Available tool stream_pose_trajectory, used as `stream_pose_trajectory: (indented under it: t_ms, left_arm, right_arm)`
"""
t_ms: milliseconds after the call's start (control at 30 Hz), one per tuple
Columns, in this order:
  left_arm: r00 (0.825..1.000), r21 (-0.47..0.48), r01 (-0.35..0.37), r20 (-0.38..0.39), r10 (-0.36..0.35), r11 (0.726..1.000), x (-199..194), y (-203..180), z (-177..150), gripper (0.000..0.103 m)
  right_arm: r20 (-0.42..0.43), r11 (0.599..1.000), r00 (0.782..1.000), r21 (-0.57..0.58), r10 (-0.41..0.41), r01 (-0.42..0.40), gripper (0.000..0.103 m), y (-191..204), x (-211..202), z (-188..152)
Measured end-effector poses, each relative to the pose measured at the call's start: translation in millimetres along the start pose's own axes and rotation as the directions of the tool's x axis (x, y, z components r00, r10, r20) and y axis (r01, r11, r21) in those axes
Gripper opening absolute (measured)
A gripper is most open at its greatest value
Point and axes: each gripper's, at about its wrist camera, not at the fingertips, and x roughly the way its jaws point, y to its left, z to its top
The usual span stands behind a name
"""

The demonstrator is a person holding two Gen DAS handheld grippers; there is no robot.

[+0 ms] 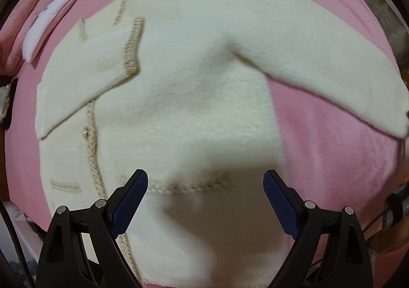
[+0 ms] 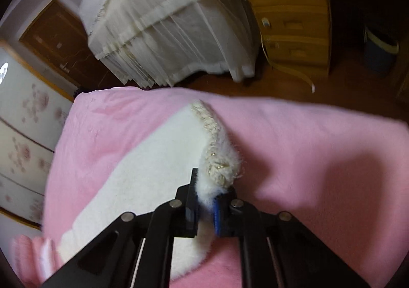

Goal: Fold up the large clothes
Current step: 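Fold the held sleeve across the cardigan body, open the right tool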

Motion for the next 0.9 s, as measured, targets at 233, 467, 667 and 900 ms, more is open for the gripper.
stream_pose_trajectory:
  t_ms: [233, 467, 667, 900]
  left_arm:
    - [0.996, -0.133, -0.002, 0.091, 0.014, 0.991, -13, 62, -8, 0.091]
    - [0.988, -0.244, 0.033, 0.153, 0.005, 0.969, -19, 132, -41, 0.091]
    - [0.990, -0.301, 0.050, 0.139, -0.009, 0.952, -11, 187, -61, 0.091]
    - [0.986, -0.361, 0.088, 0.162, -0.031, 0.928, -15, 251, -87, 0.091]
  right_arm:
    - [0.192, 0.947, 0.979, -0.322, 0.067, -0.002, 0.007, 103, -67, -11]
    - [0.219, 0.771, 0.913, -0.622, 0.344, -0.141, 0.007, 225, -121, -73]
    - [0.025, 0.612, 0.913, -0.749, 0.408, -0.253, 0.008, 301, -113, -167]
    - [-0.185, 0.549, 0.944, -0.776, 0.275, -0.312, 0.008, 329, -45, -291]
